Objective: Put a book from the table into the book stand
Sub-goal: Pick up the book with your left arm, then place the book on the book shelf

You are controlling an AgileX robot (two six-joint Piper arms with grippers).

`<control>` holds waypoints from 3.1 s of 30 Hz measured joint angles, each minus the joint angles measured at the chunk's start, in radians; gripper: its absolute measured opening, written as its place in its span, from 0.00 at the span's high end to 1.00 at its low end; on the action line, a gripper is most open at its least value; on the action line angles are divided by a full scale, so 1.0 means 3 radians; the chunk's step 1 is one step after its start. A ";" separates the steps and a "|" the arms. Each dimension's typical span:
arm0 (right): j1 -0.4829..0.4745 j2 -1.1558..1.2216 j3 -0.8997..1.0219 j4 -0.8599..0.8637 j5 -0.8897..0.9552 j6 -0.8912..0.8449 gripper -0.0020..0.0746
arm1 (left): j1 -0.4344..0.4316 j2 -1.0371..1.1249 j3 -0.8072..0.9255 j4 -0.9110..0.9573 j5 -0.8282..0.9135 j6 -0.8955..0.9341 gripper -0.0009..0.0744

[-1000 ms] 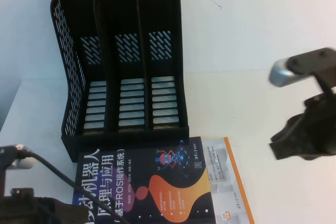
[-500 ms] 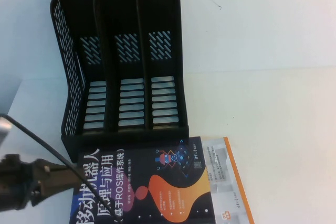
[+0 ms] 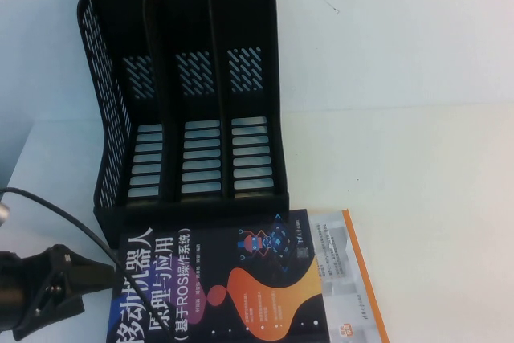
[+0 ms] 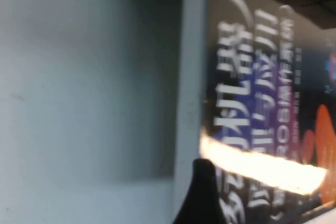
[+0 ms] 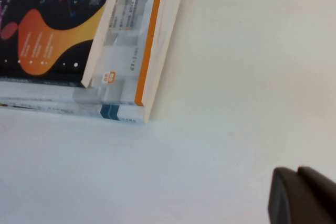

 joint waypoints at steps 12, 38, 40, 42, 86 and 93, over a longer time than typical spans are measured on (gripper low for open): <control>0.0000 -0.0014 0.0050 0.0000 -0.0073 0.0005 0.96 | 0.0000 0.0987 -0.0002 -0.0715 0.0100 0.0640 0.30; 0.0000 -0.0014 0.0056 0.0016 -0.0082 0.0012 0.96 | 0.0008 0.1759 -0.0044 -0.1293 0.0559 0.1228 0.82; 0.0000 -0.0014 0.0056 0.0020 -0.0082 0.0012 0.96 | 0.0008 0.1759 -0.0044 -0.1318 0.0630 0.1291 0.82; 0.0000 -0.0014 0.0056 0.0029 -0.0082 0.0012 0.96 | 0.0008 0.1759 -0.0044 -0.1345 0.0703 0.1347 0.83; 0.0000 -0.0014 0.0056 0.0095 -0.0082 0.0012 0.96 | 0.0008 -0.0442 -0.2900 0.0434 0.0209 -0.1110 0.84; 0.0000 -0.0014 0.0056 0.0095 -0.0082 0.0012 0.96 | 0.0008 -0.0221 -0.2926 0.0559 0.0149 -0.1131 0.84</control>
